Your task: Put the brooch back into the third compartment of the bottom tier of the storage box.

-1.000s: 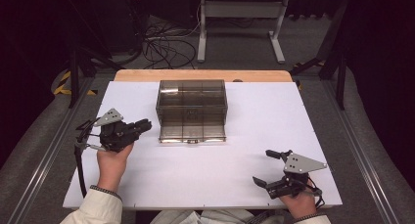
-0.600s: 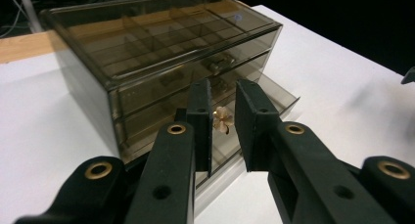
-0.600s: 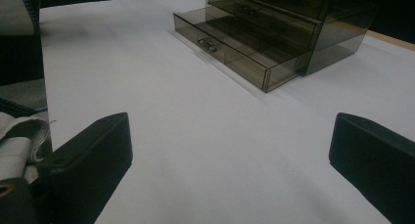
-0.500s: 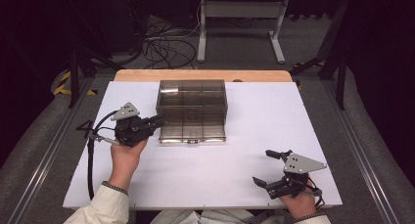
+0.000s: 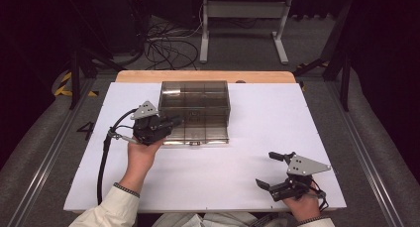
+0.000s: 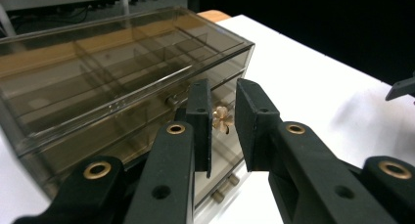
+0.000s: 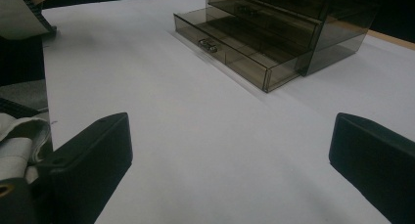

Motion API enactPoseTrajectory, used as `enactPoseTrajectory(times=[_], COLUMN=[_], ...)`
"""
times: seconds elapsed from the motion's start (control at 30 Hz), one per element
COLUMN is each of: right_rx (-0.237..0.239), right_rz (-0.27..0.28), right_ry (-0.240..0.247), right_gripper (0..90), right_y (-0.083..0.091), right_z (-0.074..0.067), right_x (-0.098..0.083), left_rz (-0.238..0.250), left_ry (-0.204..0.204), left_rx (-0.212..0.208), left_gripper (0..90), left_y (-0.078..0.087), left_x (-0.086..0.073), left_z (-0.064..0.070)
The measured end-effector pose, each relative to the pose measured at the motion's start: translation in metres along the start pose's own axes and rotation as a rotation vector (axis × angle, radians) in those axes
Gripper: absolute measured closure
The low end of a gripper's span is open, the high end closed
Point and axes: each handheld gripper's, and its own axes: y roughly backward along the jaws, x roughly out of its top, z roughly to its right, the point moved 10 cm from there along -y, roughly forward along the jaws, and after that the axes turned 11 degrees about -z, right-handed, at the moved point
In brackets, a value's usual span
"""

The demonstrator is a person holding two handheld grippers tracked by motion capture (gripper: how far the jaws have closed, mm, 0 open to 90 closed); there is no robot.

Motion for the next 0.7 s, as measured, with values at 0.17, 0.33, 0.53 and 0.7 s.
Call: enactPoseTrajectory(times=[0.17,0.33,0.53,0.7], right_rx=[0.000,0.002,0.002,0.003], right_rz=[0.004,0.002,0.003,0.002], right_ry=[-0.002,0.002,0.002,0.004], right_gripper=[3.0,3.0,3.0,3.0], right_y=[0.001,0.001,0.000,0.001], right_z=[0.000,0.000,0.000,0.000], right_x=[0.000,0.000,0.000,0.000], left_rz=[-0.001,-0.006,-0.007,-0.022], left_ry=[-0.006,-0.013,-0.016,-0.010], left_rx=[-0.007,-0.015,-0.024,-0.027], left_gripper=[77.2,77.1,77.2,77.1], left_y=[-0.011,-0.021,-0.032,-0.043], left_x=[0.002,0.001,0.002,0.002], left_z=[0.003,0.006,0.009,0.012])
